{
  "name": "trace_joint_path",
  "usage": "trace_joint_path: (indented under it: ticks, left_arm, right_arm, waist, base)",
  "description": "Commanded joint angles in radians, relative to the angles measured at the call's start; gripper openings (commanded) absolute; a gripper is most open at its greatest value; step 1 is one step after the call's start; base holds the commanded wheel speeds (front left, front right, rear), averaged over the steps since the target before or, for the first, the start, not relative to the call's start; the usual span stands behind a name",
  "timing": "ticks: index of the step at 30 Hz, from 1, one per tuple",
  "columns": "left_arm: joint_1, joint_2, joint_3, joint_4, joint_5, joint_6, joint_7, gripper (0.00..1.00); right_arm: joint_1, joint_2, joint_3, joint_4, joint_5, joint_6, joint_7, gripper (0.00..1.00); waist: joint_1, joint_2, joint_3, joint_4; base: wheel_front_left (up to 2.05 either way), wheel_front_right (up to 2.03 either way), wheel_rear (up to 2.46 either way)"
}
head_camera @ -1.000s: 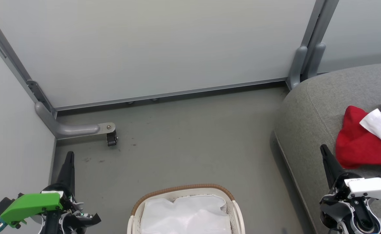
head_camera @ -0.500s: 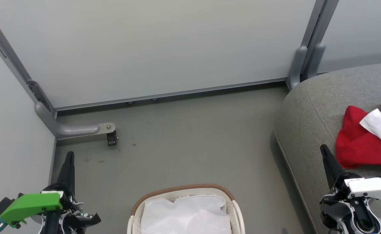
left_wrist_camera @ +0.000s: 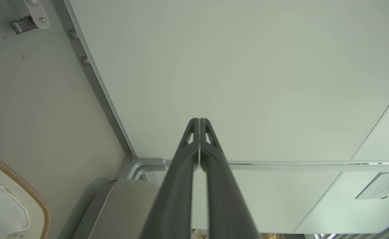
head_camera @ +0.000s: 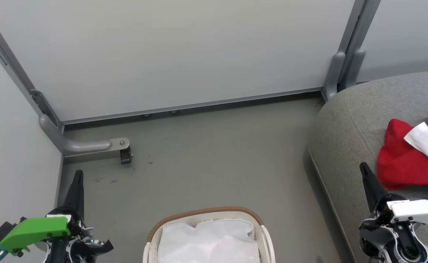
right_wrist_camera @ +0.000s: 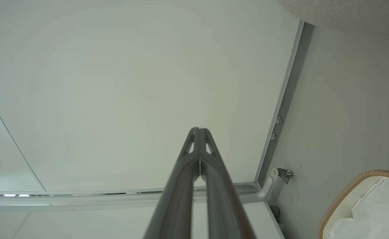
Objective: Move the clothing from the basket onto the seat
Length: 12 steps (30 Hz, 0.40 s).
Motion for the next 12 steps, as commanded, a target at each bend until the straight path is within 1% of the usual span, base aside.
trace_joint_path:
  ticks: [1,12]
  left_arm:
    - [-0.010,0.006,0.002,-0.001,-0.004,-0.004,0.003,0.00]
    - [-0.010,0.006,0.002,-0.001,-0.005,-0.004,0.003,0.00]
  right_arm:
    - [0.005,-0.006,-0.002,-0.003,0.003,0.000,0.002,0.00]
    - [0.005,-0.006,-0.002,-0.003,0.003,0.000,0.002,0.00]
  waist:
    - [0.0000,0.0000,0.000,0.000]
    - [0.0000,0.0000,0.000,0.000]
  base:
    - [0.00,0.00,0.00]
    - [0.00,0.00,0.00]
